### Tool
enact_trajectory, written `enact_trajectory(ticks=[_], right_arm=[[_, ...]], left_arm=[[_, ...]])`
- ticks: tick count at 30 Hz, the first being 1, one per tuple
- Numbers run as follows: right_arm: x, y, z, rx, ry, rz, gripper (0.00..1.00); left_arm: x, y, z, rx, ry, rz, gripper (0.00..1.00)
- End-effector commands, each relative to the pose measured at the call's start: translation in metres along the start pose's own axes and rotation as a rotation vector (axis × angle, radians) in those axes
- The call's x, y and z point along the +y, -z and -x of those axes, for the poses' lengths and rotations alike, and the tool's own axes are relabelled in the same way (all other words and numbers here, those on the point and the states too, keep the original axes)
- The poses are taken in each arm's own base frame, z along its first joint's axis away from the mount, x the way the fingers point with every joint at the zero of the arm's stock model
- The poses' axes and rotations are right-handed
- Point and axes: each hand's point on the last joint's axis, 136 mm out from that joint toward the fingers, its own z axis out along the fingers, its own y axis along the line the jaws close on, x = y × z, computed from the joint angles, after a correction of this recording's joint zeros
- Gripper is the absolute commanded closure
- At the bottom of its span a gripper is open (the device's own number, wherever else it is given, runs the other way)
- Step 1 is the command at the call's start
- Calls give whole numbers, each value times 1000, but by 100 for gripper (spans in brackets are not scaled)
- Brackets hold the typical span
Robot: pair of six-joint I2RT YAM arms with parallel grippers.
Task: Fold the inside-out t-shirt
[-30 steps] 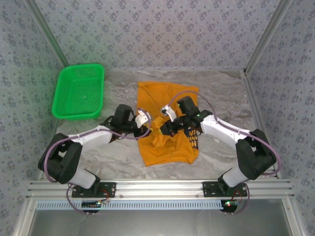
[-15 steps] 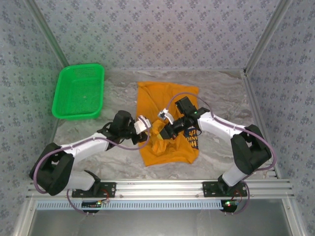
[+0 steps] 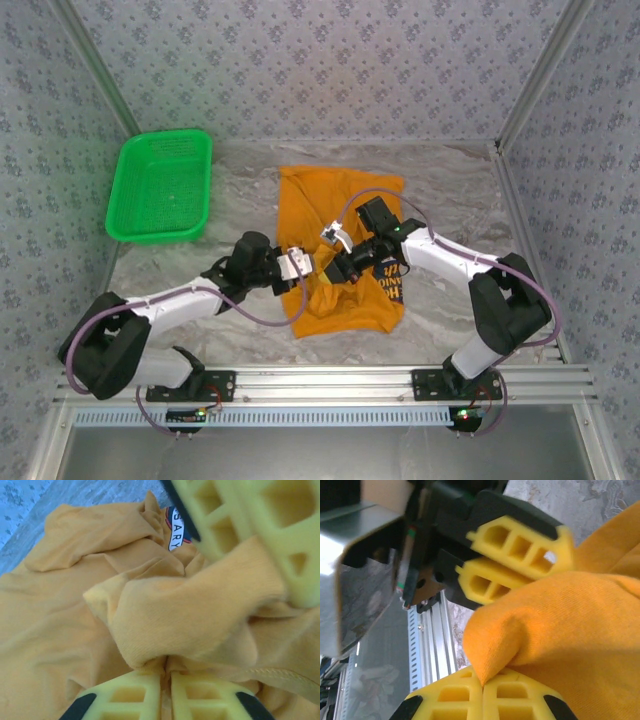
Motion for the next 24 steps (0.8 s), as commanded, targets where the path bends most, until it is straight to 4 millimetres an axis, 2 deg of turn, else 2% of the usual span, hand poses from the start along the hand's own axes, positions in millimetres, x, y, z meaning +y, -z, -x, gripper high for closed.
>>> enact_trajectory(ticks=[1, 4, 8, 12, 14, 16, 18, 23, 24], right_arm=[[-24, 2, -11, 23, -50, -121, 92], [-32, 6, -10, 3, -58, -159, 86], [-33, 4, -12, 5, -57, -166, 75], [-30, 2, -12, 9, -46, -165, 68], [-24, 2, -11, 3, -33, -150, 65], [-15, 1, -10, -1, -8, -127, 63], [-9, 0, -8, -2, 12, -113, 63], [-6, -3, -7, -8, 7, -96, 62], [-7, -3, -7, -11, 3, -103, 66]], left_arm=[[-11, 10, 16, -81, -87, -36, 92], [-20, 14, 12, -69, -84, -78, 90], [-19, 18, 3, -48, -59, -48, 88], [-5, 22, -2, -41, -1, 34, 74], [-2, 22, -7, -18, 16, 50, 71], [-2, 20, -10, -9, 31, 52, 69], [-3, 18, -11, -14, 45, 46, 59], [-9, 14, -8, -35, 51, 19, 58], [-10, 13, -7, -36, 47, 12, 57]])
